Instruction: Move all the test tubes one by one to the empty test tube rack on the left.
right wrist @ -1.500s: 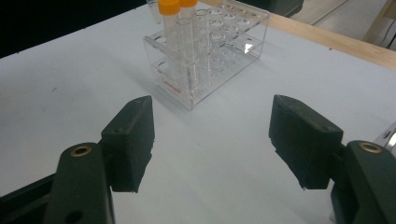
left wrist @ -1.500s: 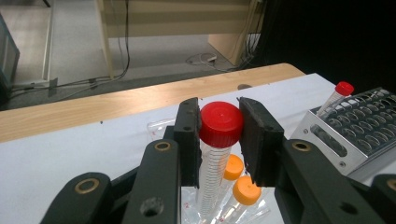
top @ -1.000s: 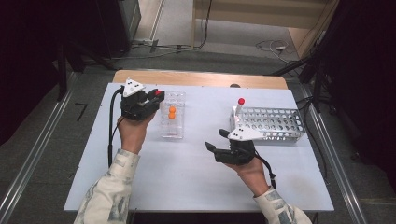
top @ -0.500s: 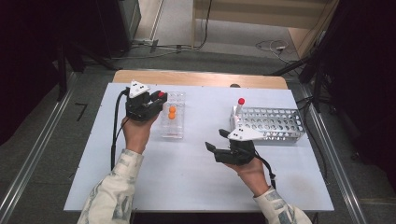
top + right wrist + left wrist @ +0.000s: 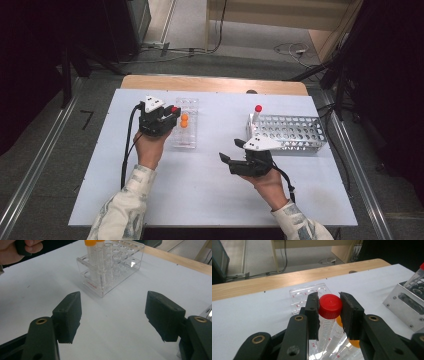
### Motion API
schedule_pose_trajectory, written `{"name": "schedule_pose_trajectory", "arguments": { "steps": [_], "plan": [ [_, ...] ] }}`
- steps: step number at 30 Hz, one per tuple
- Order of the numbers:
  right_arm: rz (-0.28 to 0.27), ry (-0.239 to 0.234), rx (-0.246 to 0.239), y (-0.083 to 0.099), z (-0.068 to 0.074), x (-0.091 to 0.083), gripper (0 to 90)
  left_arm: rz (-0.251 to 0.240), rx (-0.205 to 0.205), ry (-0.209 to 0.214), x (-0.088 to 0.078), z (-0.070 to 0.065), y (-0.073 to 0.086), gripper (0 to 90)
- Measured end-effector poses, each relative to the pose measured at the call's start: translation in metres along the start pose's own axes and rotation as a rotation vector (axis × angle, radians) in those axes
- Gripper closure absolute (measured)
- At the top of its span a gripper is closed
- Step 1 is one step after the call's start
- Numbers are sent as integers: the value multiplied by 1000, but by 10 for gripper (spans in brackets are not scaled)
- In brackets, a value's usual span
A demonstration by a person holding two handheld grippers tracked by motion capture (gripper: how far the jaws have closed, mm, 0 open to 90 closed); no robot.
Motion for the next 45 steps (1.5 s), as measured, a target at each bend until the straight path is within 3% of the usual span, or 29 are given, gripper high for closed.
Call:
{"name": "schedule_pose_trajectory", "arguments": {
  "steps": [9, 17, 23, 27, 36, 39, 45],
  "plan": [
    [4, 0, 0, 0, 0, 0, 277, 19, -6, -3, 4, -1, 9, 679],
    [5, 6, -9, 1, 0, 1, 277, 6, -19, 18, -2, -2, 7, 623],
    [-4, 29, -7, 0, -4, -2, 277, 1, -57, 58, -7, 0, 5, 561],
    [-27, 58, 14, -2, -12, -8, 280, -12, -73, 67, -12, 2, 5, 530],
    [-38, 131, 33, -5, -28, -12, 280, -29, -125, 73, -22, 9, 2, 368],
    [-42, 180, 26, -7, -35, -15, 281, -36, -140, 77, -25, 10, 1, 333],
    [-50, 256, 60, -10, -55, -17, 284, -40, -144, 80, -31, 12, -1, 298]
  ]
}}
Point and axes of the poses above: each handheld gripper's, and its own axes: x roughly forward along the jaws, y roughly out of its underside, z roughly to its left, the point moved 2 cm from there along x, roughly forward along the jaws, and after that the axes turned 8 degrees about -y, right-handed, at the moved point
